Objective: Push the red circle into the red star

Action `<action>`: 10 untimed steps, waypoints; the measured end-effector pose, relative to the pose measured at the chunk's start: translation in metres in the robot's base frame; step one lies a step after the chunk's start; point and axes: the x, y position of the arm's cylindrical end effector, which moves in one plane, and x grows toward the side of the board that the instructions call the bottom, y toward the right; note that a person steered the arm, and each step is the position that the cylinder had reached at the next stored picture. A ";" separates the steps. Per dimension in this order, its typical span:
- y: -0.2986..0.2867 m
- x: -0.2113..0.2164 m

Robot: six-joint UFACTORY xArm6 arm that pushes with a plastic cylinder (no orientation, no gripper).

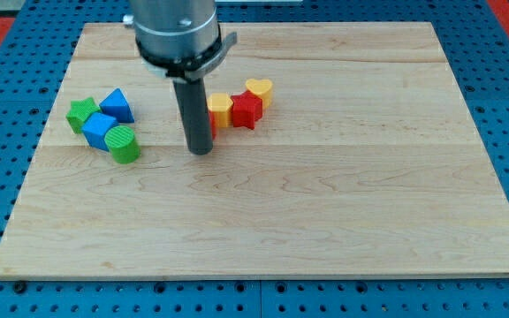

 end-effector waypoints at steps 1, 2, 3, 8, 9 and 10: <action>0.024 -0.021; 0.033 -0.021; 0.014 0.004; 0.046 -0.063; 0.037 -0.064; 0.031 -0.018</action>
